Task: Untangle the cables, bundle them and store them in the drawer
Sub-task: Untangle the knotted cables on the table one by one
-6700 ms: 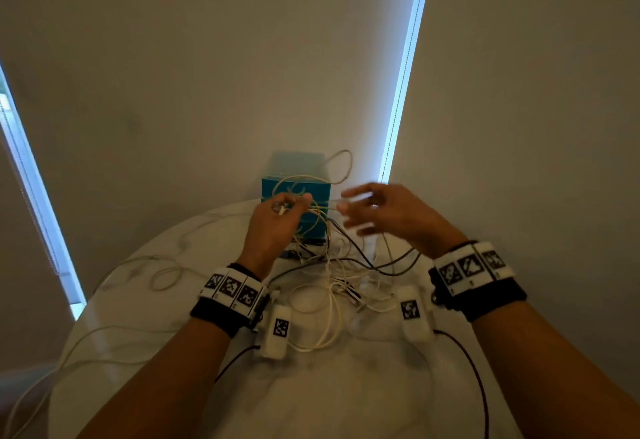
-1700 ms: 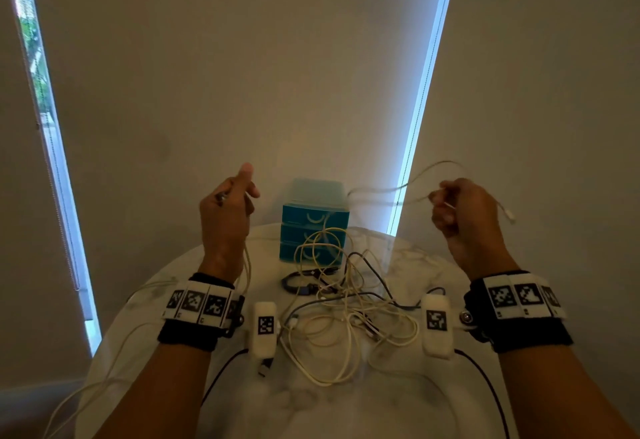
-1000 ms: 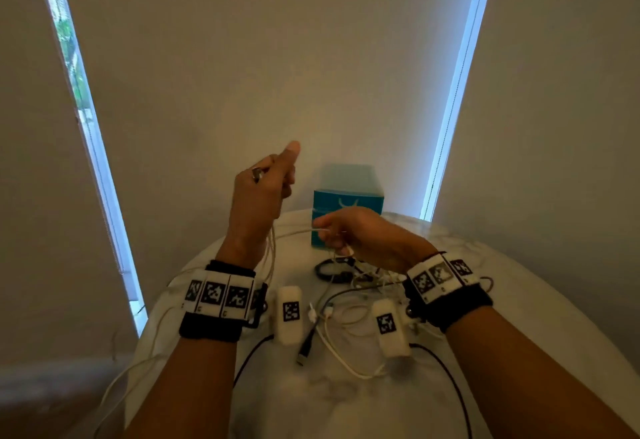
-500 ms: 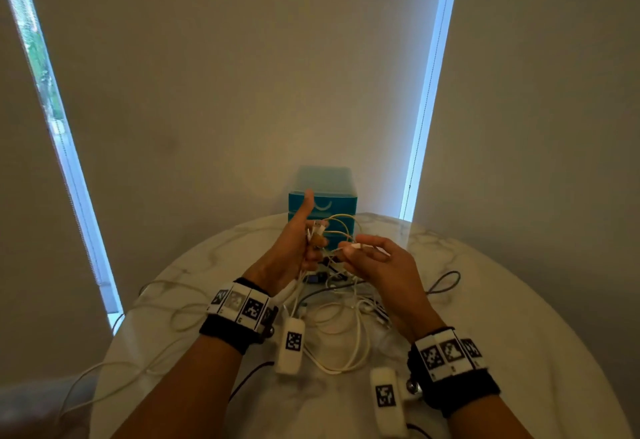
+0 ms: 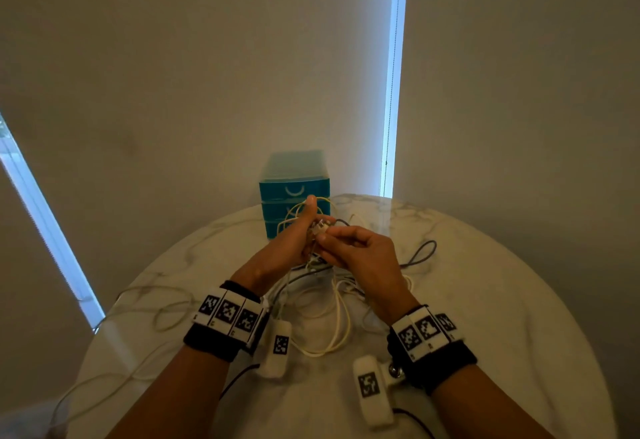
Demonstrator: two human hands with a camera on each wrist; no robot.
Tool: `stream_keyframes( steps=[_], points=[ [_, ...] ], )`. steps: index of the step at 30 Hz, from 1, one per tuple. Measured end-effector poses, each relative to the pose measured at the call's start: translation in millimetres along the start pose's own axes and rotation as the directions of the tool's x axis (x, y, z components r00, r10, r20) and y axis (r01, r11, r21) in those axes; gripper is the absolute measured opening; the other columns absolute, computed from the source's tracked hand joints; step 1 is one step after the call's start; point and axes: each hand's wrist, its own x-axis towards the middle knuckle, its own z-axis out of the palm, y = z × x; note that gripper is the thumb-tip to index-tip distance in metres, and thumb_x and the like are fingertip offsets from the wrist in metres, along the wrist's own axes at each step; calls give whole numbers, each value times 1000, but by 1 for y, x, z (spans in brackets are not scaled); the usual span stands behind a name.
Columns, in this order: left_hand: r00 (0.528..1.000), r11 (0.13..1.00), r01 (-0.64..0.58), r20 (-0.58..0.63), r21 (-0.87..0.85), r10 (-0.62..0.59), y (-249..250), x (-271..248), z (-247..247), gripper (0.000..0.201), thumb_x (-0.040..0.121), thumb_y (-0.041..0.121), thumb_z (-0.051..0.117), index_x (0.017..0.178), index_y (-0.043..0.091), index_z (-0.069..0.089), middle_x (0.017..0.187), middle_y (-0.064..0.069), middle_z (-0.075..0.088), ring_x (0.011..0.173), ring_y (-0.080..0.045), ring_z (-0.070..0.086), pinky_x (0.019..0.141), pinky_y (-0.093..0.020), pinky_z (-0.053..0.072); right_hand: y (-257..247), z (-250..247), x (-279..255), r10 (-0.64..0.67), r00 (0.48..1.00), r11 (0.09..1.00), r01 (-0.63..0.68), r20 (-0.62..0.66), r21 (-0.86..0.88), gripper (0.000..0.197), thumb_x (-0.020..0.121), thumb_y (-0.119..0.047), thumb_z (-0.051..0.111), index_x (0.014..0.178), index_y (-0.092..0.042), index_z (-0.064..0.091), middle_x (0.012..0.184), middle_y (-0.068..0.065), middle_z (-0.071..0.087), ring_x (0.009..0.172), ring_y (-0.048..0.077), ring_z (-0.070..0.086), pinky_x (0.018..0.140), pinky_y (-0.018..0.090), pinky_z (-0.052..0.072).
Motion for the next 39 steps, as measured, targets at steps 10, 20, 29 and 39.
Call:
stream_keyframes(
  steps=[10,20,29,39],
  points=[
    [994,989,70,-78,-134,-81,16,6,8,106,99,73,-10,156,4,48,153,-28,54,142,-42,54,115,-44,46,3,11,-7,-62,991,987,78,120,-142,33,85,-13,89,116,-18,77,101,5,83,93,10,80,81,22,61],
    [995,965,57,94,-254,-34,2,-9,-2,131,76,97,-3,147,9,63,144,-14,67,142,-26,57,129,-53,30,7,4,-7,-76,996,987,81,43,-137,20,92,-18,84,111,-13,83,101,8,83,100,26,80,98,47,63],
    [956,893,109,294,-436,27,-6,-5,-9,114,68,103,12,165,46,31,168,-16,40,153,-37,42,127,-56,31,7,3,-2,-121,990,955,137,75,-261,16,92,-20,84,103,-10,81,103,2,81,95,16,79,74,21,61],
    [888,829,-151,442,538,-125,13,-9,-45,58,96,63,61,130,17,73,90,-4,71,82,-23,70,83,-30,58,-3,-15,6,-80,997,990,76,-22,-118,24,93,-17,84,108,-3,73,96,12,82,93,26,81,84,36,66]
  ],
)
